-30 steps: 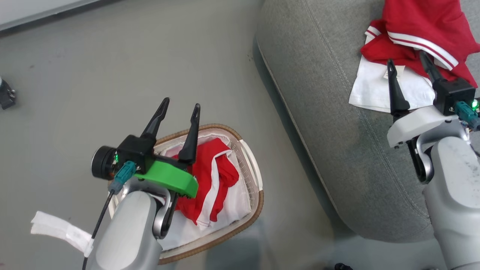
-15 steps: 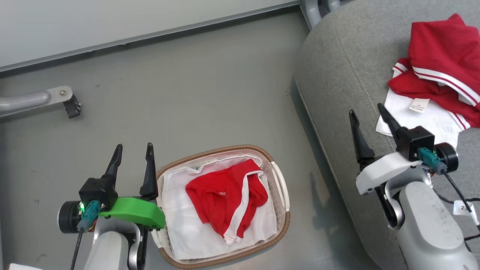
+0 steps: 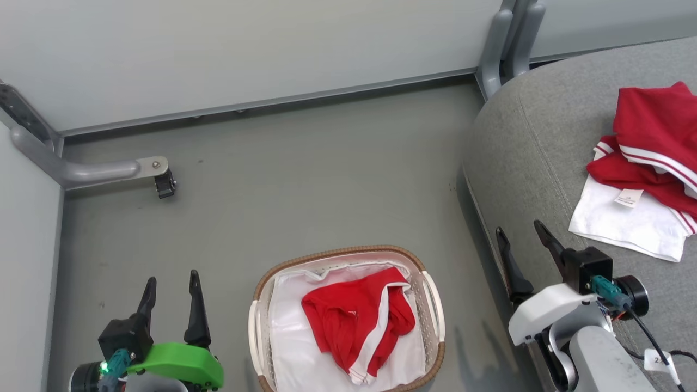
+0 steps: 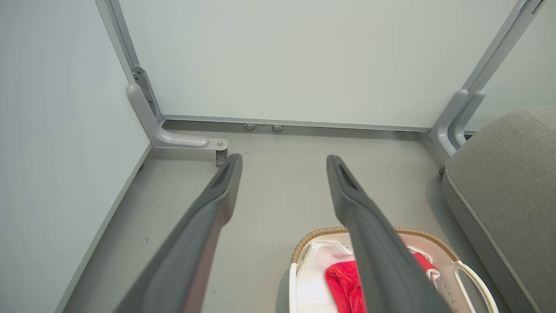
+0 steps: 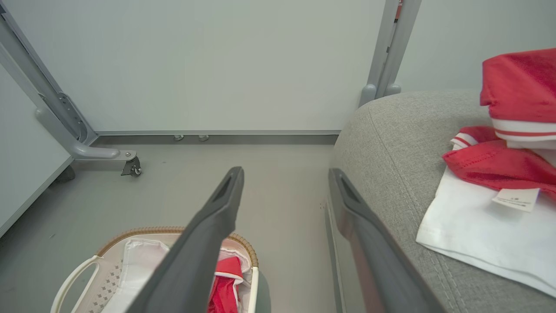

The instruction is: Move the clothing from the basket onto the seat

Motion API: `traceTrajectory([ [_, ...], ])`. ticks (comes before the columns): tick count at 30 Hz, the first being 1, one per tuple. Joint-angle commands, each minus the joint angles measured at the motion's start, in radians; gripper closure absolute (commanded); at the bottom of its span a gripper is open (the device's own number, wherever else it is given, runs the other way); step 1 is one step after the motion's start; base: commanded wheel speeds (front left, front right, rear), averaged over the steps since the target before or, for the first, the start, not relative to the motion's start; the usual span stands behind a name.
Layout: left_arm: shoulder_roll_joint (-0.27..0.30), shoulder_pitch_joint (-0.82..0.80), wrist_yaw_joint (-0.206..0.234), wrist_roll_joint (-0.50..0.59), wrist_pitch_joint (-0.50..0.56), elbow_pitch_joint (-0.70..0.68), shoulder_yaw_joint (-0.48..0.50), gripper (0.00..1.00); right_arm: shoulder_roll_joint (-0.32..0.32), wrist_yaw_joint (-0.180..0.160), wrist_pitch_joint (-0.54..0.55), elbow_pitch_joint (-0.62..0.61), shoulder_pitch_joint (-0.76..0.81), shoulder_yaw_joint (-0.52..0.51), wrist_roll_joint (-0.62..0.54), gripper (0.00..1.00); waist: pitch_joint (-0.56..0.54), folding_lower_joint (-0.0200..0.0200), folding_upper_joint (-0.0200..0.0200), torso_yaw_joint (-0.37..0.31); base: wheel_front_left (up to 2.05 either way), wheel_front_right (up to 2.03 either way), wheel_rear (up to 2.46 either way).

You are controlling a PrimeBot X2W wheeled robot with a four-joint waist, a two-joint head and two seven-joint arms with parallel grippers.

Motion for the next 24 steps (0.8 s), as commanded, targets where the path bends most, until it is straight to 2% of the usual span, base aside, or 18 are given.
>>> traceTrajectory([
  [1,0.001,0.027,0.008,-0.005,-0.001,-0.007,-0.001,0.00,0.000,-0.001,-0.004,0.001,0.028,-0.005,0.000,0.00,-0.041,0.0001,0.0000,0.019,0.00,0.00,0.00],
  [15,0.001,0.103,0.014,-0.040,-0.001,-0.030,-0.009,0.00,0.018,-0.001,-0.004,-0.010,0.112,-0.022,-0.005,0.00,-0.076,0.0001,0.0000,0.025,0.00,0.00,0.00],
  [24,0.001,0.028,0.001,-0.055,-0.001,0.004,-0.098,0.00,0.021,-0.001,-0.004,-0.036,0.049,-0.006,0.003,0.00,0.001,0.0001,0.0000,0.002,0.00,0.00,0.00],
])
